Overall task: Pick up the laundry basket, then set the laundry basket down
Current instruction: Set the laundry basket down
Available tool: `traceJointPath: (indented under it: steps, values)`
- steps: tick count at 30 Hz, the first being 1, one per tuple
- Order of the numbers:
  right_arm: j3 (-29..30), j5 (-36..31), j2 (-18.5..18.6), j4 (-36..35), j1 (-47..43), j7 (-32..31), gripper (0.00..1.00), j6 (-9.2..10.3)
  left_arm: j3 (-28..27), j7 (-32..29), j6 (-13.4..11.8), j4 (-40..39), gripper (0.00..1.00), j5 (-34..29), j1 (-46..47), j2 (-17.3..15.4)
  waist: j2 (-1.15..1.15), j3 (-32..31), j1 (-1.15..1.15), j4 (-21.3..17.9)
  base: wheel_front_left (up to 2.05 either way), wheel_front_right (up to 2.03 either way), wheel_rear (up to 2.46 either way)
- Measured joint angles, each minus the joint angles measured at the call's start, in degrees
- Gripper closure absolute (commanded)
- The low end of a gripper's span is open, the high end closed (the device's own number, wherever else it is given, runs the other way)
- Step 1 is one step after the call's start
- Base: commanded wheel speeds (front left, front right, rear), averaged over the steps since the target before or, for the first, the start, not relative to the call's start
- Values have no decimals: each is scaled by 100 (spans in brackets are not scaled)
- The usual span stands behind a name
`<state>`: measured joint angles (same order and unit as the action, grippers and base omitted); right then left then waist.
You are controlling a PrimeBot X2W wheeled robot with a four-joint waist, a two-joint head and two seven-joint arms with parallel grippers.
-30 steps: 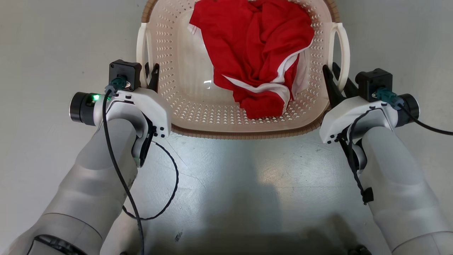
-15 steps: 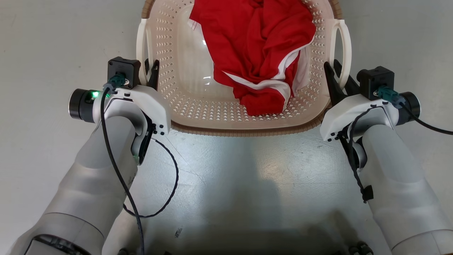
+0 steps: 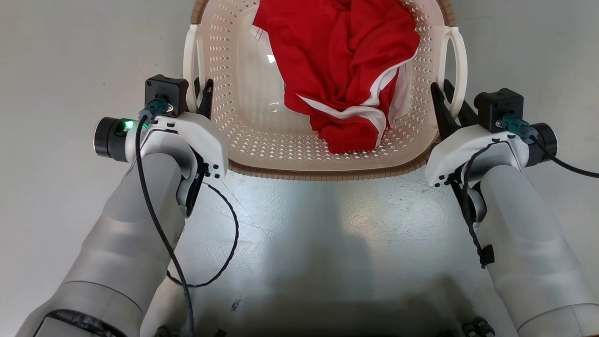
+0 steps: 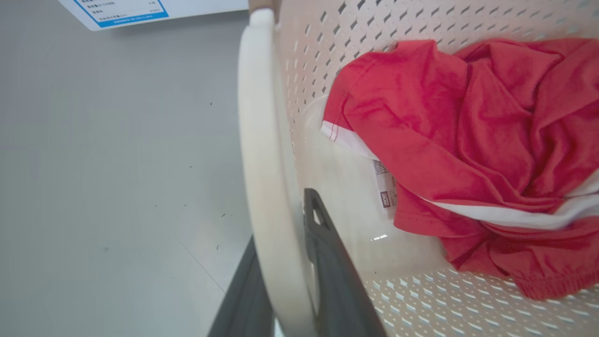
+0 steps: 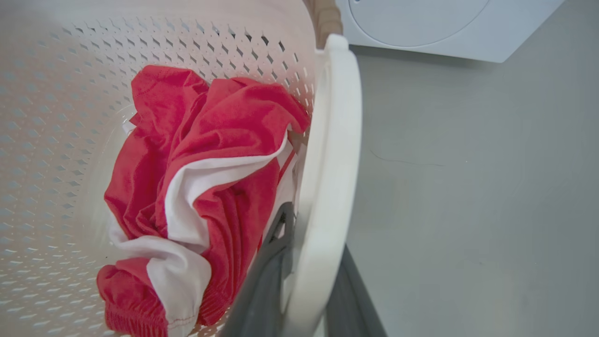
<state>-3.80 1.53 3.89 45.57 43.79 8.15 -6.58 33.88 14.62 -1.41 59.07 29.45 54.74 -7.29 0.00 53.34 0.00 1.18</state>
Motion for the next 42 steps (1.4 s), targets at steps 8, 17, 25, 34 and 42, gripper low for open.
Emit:
traceJointPath:
  steps: [8, 17, 25, 34, 42]
  values:
    - [11, -10, -10, 22, 1, 0, 100, -2, -142, 0, 99, 52, 100, -141, 0, 24, 0, 13, 0, -8, 0, 0, 0]
    - [157, -10, -5, 75, 1, 11, 0, -55, -357, 1, 172, 174, 0, -187, 19, 133, 0, 29, 0, -5, 0, 0, 0]
    - [253, -45, -4, 211, 18, 140, 0, -57, -478, 2, 192, 223, 0, -254, 27, 164, 0, -28, 0, -12, 0, 0, 0]
    - [300, -25, -5, 449, 129, 285, 0, -57, -608, 2, 245, 350, 0, -278, 27, 165, 0, -175, 0, -72, 0, 0, 0]
    - [133, 215, -7, 575, 127, 500, 0, -57, -861, 2, 302, 119, 0, -277, -86, 165, 0, -521, 0, -158, 0, 0, 0]
